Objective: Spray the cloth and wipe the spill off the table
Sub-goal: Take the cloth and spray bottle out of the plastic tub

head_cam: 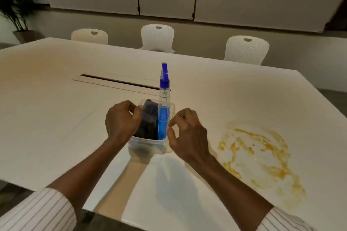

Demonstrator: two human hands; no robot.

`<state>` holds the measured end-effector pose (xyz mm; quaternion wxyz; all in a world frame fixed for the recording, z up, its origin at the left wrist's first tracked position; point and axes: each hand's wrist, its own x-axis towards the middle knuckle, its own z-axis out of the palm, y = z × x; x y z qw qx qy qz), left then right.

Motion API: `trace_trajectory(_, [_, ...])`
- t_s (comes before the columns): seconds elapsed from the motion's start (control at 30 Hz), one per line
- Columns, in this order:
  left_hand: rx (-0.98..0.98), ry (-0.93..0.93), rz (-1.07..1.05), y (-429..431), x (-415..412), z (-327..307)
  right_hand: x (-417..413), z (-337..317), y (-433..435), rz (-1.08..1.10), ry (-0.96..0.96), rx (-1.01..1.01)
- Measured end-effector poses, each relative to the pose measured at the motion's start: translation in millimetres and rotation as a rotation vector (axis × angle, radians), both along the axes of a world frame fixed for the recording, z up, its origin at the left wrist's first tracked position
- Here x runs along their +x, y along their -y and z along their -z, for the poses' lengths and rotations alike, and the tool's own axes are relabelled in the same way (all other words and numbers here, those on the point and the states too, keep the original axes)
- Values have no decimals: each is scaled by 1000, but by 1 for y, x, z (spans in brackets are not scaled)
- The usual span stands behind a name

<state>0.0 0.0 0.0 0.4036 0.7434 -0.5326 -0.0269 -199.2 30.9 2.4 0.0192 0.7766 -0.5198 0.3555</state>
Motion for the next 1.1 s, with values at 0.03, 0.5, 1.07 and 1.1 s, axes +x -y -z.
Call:
trace_trajectory(0.03, [32, 30, -19, -4, 1, 4, 8, 1, -1, -44, 1, 14])
trace_trajectory(0.5, [330, 182, -131, -31, -5, 32, 125, -34, 68, -148, -553, 210])
trace_trajectory(1.07, [533, 121, -110, -23, -7, 1, 150, -18, 144, -31, -660, 415])
trace_trajectory(1.1, [533, 107, -113, -22, -7, 2, 150, -19, 143, -26, -674, 392])
